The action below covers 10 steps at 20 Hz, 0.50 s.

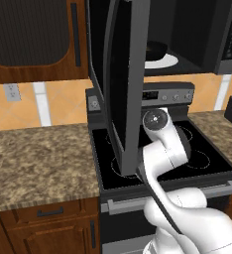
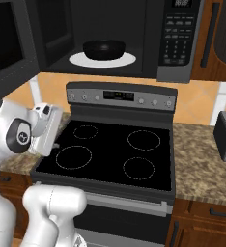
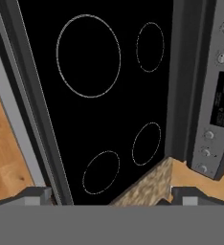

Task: Open the microwave, place the bowl with waffle inside the microwave, then close the microwave door and turn it on.

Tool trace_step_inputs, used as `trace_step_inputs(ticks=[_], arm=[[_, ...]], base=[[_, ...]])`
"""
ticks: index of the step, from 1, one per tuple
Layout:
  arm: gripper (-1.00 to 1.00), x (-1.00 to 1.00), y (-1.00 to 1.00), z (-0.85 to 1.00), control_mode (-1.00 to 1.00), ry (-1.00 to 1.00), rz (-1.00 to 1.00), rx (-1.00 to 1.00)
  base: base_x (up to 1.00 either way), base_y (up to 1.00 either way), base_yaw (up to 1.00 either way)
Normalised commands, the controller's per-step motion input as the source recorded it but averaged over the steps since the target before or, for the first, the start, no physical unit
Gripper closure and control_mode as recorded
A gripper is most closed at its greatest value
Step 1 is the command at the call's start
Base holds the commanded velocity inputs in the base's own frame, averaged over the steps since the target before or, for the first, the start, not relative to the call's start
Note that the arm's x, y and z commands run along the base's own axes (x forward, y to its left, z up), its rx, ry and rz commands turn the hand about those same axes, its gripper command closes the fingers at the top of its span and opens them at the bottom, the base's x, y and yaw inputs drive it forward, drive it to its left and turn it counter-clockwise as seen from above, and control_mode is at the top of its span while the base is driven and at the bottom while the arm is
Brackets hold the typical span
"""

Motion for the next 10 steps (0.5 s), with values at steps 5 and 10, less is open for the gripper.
trace_step_inputs(ticks=[5,10], arm=[[-1.0,0.0,0.0,-0.69,-1.0,0.0,0.0,0.0],[-1.0,0.0,0.36,-0.52,-1.0,0.0,0.0,0.01]], base=[[0.0,0.0,0.0],[0.0,0.0,0.0]])
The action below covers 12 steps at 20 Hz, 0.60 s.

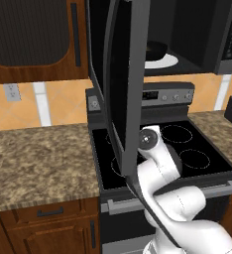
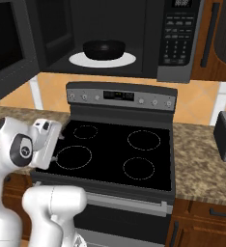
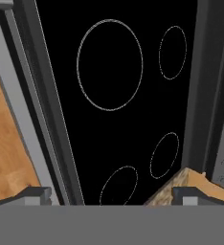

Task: Open the microwave, place the bowl with waffle inside the microwave, then close the microwave door and turn it on.

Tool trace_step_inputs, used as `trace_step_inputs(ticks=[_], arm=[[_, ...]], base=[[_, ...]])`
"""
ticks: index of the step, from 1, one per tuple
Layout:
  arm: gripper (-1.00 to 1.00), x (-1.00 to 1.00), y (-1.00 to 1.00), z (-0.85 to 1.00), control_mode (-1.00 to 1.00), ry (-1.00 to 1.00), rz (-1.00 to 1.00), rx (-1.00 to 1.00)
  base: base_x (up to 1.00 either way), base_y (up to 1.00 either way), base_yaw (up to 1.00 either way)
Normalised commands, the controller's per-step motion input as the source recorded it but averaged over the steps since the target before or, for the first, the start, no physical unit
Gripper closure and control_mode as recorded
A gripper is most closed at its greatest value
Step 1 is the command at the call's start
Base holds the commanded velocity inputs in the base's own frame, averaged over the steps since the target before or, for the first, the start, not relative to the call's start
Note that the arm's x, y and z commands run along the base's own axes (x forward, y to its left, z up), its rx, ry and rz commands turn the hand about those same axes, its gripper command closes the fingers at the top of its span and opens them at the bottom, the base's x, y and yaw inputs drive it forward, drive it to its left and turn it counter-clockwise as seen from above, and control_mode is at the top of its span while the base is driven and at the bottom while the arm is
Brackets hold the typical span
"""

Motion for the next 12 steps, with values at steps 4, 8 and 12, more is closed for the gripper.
trace_step_inputs(ticks=[4,8,12], arm=[[-1.0,0.0,0.96,-0.24,-1.0,0.0,-0.01,0.0],[-1.0,0.0,0.67,-0.19,-1.0,0.0,-0.04,-0.06],[-1.0,0.0,0.5,-0.07,-1.0,0.04,-0.08,-0.2]], base=[[0.0,0.0,0.0],[0.0,0.0,0.0],[0.0,0.0,0.0]])
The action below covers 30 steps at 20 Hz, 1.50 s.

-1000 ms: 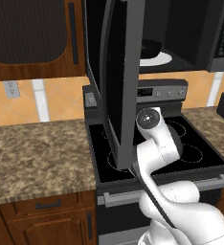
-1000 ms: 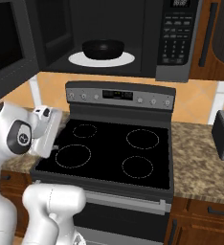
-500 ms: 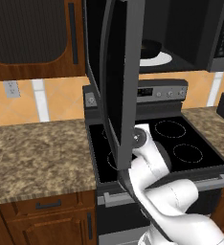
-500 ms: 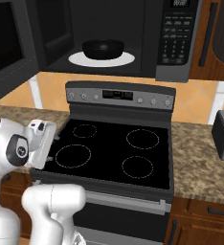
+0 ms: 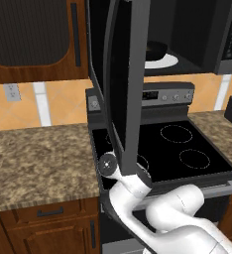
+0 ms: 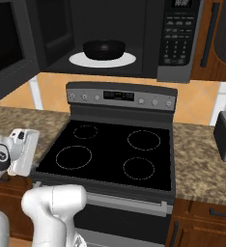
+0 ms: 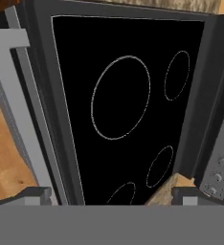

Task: Open the microwave, place the bowl with waffle inside the microwave, then close the microwave door and turn it on.

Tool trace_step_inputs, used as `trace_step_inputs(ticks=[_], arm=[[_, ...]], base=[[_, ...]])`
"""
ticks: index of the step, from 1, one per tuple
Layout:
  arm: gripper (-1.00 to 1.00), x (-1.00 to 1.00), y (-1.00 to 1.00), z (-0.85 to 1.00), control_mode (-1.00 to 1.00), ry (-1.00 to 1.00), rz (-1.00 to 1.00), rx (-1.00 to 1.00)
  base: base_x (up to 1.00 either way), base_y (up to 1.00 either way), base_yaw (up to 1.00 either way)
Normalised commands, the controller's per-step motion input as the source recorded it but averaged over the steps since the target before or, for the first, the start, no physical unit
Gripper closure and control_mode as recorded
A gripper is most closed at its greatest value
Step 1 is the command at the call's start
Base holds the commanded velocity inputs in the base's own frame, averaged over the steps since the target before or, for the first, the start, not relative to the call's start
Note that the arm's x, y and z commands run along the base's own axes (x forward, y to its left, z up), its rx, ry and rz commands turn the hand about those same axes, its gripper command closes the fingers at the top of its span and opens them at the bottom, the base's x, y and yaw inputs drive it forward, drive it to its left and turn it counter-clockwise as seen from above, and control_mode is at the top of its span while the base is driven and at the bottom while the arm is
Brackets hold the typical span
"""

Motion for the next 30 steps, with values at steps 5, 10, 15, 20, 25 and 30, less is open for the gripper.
trace_step_inputs(ticks=[5,10,15,20,25,30], arm=[[-1.0,0.0,0.55,0.04,-1.0,0.0,-0.08,-0.32],[-1.0,0.0,0.48,0.25,-1.0,0.0,-0.05,-0.33],[1.0,0.0,0.36,0.42,-1.0,0.0,-0.05,-0.3],[1.0,0.0,0.18,0.46,-1.0,-0.02,-0.05,-0.26],[1.0,-0.03,0.04,0.44,-1.0,-0.09,-0.05,-0.23],[1.0,-0.31,0.0,0.38,-1.0,-0.27,-0.08,-0.28]], base=[[0.0,0.0,0.0],[0.0,0.0,0.0],[0.0,0.0,0.0],[0.0,0.0,0.0],[0.0,0.0,0.0],[0.0,0.0,0.0]])
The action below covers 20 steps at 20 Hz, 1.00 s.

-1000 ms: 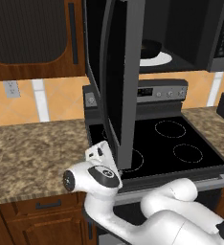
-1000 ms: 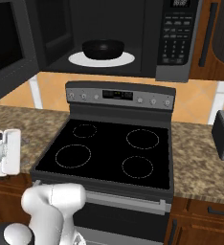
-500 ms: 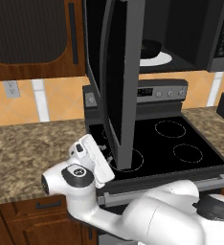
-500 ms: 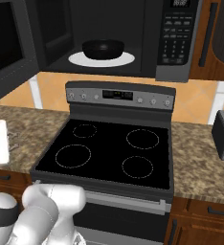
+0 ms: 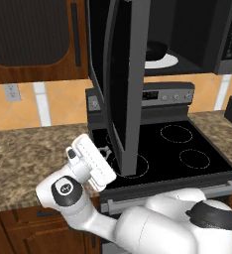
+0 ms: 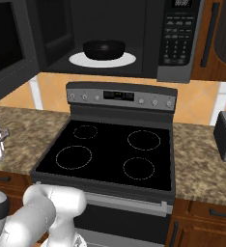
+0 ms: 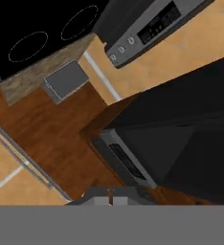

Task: Open the microwave, place the bowl with waffle inside the microwave, then close the microwave door and turn it on.

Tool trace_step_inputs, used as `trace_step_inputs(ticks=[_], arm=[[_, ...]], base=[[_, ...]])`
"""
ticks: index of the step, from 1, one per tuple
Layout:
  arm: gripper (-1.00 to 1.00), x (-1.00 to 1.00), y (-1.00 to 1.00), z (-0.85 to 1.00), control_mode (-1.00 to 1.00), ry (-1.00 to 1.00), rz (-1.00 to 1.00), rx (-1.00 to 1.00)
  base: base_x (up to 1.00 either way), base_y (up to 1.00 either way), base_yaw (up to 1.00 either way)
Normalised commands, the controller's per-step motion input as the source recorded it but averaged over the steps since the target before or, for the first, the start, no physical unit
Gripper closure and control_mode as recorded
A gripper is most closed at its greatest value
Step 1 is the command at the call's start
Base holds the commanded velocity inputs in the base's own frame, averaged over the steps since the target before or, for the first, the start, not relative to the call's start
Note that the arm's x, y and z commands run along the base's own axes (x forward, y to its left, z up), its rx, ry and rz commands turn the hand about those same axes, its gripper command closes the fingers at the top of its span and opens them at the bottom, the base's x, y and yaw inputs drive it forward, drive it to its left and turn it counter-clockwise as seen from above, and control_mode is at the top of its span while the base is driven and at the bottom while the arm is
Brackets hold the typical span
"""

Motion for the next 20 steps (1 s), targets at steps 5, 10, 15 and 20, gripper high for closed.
trace_step_inputs(ticks=[5,10,15,20], arm=[[1.0,-0.48,0.0,0.37,-1.0,-0.38,-0.1,-0.27],[1.0,-0.49,0.0,0.64,-1.0,-0.35,-0.11,-0.2],[1.0,-0.42,0.05,0.82,-1.0,-0.29,-0.12,-0.14],[1.0,-0.39,0.07,0.89,-1.0,-0.22,-0.12,-0.11]], base=[[0.0,0.0,0.0],[0.0,0.0,0.0],[0.0,0.0,0.0],[0.0,0.0,0.0]])
